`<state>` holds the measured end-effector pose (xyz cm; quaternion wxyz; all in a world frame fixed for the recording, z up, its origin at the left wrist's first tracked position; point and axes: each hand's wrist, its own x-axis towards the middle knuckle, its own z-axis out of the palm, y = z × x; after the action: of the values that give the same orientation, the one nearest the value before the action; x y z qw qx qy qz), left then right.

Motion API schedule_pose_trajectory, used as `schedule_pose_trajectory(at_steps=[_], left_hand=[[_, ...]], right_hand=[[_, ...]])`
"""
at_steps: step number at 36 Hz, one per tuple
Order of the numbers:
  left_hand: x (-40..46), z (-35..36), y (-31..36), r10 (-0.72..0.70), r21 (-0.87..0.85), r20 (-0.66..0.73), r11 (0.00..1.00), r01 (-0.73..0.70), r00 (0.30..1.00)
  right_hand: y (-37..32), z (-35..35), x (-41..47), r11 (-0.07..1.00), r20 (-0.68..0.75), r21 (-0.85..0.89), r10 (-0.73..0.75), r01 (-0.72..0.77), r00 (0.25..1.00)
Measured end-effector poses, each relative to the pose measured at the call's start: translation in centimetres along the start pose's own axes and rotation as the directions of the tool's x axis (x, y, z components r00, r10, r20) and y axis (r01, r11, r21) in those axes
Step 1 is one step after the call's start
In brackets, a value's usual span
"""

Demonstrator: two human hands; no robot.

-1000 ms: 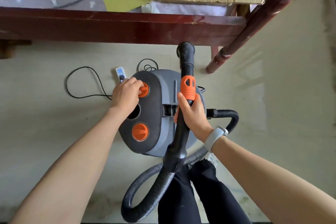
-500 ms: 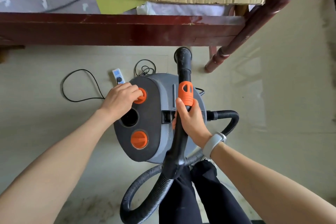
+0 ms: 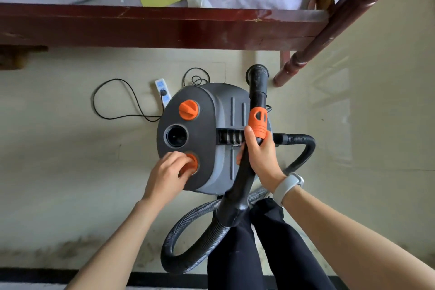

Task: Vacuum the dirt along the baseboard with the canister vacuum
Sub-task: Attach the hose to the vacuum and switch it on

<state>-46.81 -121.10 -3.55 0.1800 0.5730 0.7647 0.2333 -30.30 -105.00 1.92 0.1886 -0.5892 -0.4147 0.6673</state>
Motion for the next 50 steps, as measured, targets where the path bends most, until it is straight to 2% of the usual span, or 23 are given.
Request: schedule_pose_trajectory(at_steps=[6,13,18,29,35,37,40,44,47,50], left_hand=[[0.2,-0.1,-0.4,0.062,0.153,0.061,0.986,-0.071,0.996],[2.0,-0.9,-0.4,0.205,0.266,0.134,0.935,-0.235,0.969],[1.5,-0.5,-0.4,0.209,0.297,0.131,0.924,-0.24,0.969],[1.7,-0.4,-0.7,0.372,0.315,0.124,0.864,-0.392,0.92],[1.8,-0.8,-0.7,0.349,0.336,0.174,0.858,-0.389,0.921],[2.1,-1.2,-0.4,0.29,0.32,0.211,0.882,-0.346,0.933],[2.7,-1.4,1.1,0.112,0.273,0.242,0.945,-0.179,0.964],[3.6,-0.7,6.0,-0.052,0.025,0.281,0.999,0.047,0.958],[5.2,0.4,11.3,-0.177,-0.215,0.429,0.933,0.29,0.886],[6.9,2.0,16.3,-0.151,-0.338,0.61,0.838,0.428,0.778]], right_hand=[[0.7,0.0,-0.3,0.999,0.01,-0.039,-0.001,0.001,1.0],[0.8,-0.2,-0.9,1.0,-0.008,-0.019,0.003,-0.004,1.0],[0.9,-0.6,-1.1,1.0,0.003,-0.026,0.002,-0.002,1.0],[1.4,-1.2,-1.1,1.0,-0.006,-0.023,-0.006,0.006,1.0],[1.0,-1.6,-1.3,1.0,-0.027,0.0,0.0,0.0,1.0],[0.7,-1.9,-1.4,1.0,-0.026,0.001,-0.006,0.006,1.0],[0.2,-2.8,-1.3,1.0,-0.03,0.014,-0.021,0.022,0.999],[-1.2,-5.2,-1.1,0.999,-0.099,0.036,-0.008,0.012,0.995],[-2.8,-7.8,-0.8,0.997,-0.19,0.069,-0.021,0.034,0.982],[-4.2,-11.4,0.0,0.994,-0.334,0.081,-0.038,0.069,0.942]])
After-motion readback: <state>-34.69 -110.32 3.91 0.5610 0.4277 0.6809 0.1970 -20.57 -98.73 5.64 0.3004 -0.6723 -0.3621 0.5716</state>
